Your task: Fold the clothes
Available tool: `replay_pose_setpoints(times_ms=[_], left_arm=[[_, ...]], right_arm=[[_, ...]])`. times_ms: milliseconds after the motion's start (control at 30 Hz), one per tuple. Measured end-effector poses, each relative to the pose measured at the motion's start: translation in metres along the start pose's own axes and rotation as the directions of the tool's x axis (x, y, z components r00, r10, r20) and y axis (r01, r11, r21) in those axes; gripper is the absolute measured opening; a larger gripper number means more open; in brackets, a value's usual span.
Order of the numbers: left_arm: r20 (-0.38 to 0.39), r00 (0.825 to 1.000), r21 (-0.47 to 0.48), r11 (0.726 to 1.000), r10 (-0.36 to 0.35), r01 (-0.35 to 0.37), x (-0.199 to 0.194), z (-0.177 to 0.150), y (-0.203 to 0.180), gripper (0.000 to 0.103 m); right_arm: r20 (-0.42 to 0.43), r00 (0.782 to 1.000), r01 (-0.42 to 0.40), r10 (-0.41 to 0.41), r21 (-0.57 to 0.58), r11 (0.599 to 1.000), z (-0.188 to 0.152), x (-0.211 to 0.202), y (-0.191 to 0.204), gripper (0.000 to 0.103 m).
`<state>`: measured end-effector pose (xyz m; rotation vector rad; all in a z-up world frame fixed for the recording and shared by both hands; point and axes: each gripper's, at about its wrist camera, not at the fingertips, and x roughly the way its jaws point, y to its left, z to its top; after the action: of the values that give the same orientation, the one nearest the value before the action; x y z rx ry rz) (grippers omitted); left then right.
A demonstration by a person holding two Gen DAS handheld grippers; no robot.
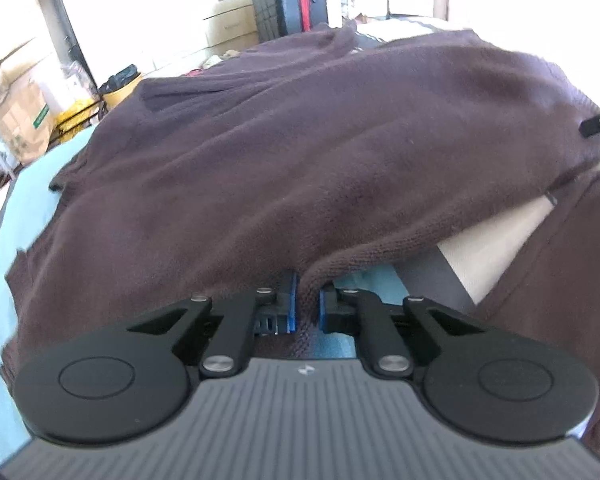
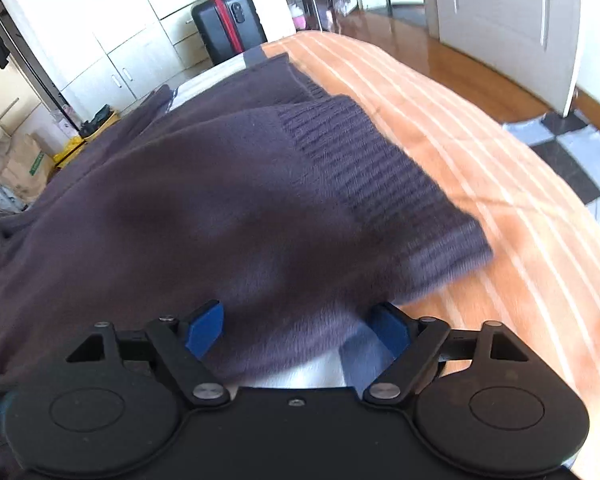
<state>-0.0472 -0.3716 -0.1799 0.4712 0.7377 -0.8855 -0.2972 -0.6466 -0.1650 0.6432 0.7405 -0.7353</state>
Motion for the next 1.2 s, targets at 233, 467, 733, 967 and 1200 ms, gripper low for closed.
replay_pose_setpoints(times_ms=[233, 467, 733, 967, 1200], left_arm=[[0.064, 0.998, -0.049, 0.998, -0.021, 0.024, -0.027, -0.001, 0.006, 0.008], [0.118, 0.993, -0.103, 0.994, -0.016, 0.028, -0.061, -0.009, 0.015, 0.008], [0.002, 0.997, -0.159, 0.984, -0.076, 0.075, -0.037, -0.026, 0.02, 0.008], [-0.028, 0.997, -0.15, 0.987, -0.067, 0.062, -0.036, -0.026, 0.018, 0.011], [-0.015, 0.997, -0.209, 0.975, -0.077, 0.072, -0.071, -0.032, 0.013, 0.062]], right_arm=[[0.076, 0.996, 0.057, -0.052, -0.062, 0.996, 0.006, -0.031, 0.014, 0.011], [0.201, 0.979, 0.06, -0.035, -0.121, 0.991, 0.005, -0.091, 0.023, 0.01], [0.033, 0.965, 0.258, -0.259, -0.266, 0.929, -0.002, -0.045, 0.034, 0.01], [0.019, 0.962, 0.269, -0.274, -0.265, 0.926, -0.002, -0.051, 0.035, 0.034], [0.097, 0.987, -0.1, 0.127, -0.248, 0.964, -0.006, -0.11, 0.065, 0.07]])
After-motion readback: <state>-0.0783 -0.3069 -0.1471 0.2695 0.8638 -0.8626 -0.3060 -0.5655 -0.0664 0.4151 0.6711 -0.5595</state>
